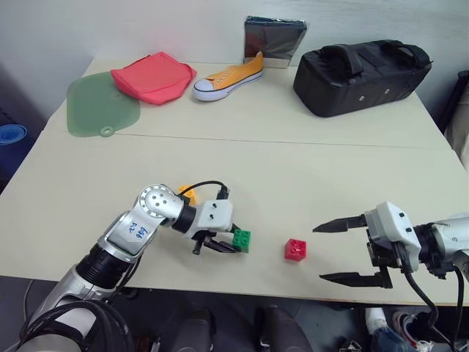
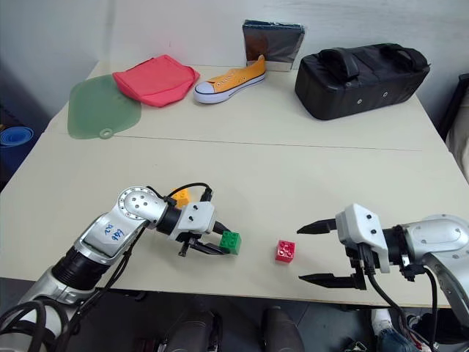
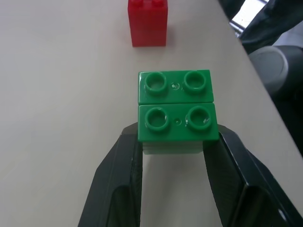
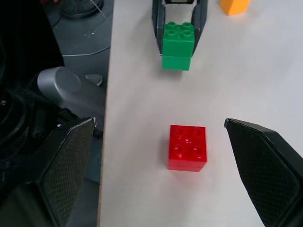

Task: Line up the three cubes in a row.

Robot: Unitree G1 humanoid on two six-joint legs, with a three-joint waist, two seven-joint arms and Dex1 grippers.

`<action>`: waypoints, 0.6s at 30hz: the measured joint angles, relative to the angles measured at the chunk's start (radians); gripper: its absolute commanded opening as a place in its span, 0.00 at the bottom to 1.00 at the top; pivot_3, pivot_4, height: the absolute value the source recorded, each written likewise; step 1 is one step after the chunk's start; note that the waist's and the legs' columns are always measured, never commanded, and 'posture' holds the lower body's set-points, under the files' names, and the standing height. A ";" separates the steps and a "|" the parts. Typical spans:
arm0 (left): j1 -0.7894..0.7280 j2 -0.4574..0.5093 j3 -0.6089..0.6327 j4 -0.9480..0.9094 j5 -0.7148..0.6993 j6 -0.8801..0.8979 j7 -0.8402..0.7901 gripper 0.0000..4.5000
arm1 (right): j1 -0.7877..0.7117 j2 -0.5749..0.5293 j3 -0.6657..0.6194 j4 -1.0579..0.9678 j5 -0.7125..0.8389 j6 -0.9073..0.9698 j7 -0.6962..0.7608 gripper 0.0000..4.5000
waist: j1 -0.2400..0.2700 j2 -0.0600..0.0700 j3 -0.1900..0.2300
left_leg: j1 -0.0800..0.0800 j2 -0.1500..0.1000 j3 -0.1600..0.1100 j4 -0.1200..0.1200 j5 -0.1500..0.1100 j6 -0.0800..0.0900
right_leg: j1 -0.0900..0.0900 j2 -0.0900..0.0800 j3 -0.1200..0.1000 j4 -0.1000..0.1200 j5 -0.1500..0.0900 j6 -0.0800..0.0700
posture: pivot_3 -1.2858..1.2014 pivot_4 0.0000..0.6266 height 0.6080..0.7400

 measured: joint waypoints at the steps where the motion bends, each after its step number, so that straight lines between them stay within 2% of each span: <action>1: 0.000 -0.006 0.001 0.015 0.004 -0.002 0.005 0.33 | 0.000 0.000 0.000 0.004 -0.005 -0.002 -0.003 1.00 | 0.000 0.000 0.000 | 0.000 0.000 0.000 0.000 0.000 0.000 | 0.000 0.000 0.000 0.000 0.000 0.000 | 0.52 0.24 1.00; 5: 0.000 -0.044 0.000 0.024 0.014 -0.011 0.018 0.33 | 0.002 0.008 0.000 0.005 -0.010 -0.015 -0.011 1.00 | 0.004 0.000 0.000 | 0.000 0.000 0.000 0.000 0.000 0.000 | 0.000 0.000 0.000 0.000 0.000 0.000 | 0.52 0.24 1.00; 17: 0.025 -0.053 -0.017 0.043 0.060 -0.039 0.033 0.33 | 0.013 0.008 0.000 0.005 -0.010 -0.017 -0.028 1.00 | 0.008 0.000 0.000 | 0.000 0.000 0.000 0.001 0.000 0.000 | 0.000 0.000 0.000 0.000 0.000 0.000 | 0.52 0.24 1.00; 18: 0.025 -0.054 -0.017 0.042 0.060 -0.034 0.034 0.41 | 0.013 0.009 0.000 0.005 -0.010 -0.017 -0.029 1.00 | 0.009 0.000 0.000 | 0.000 0.000 0.000 0.001 0.000 0.000 | 0.000 0.000 0.000 0.000 0.000 0.000 | 0.52 0.24 1.00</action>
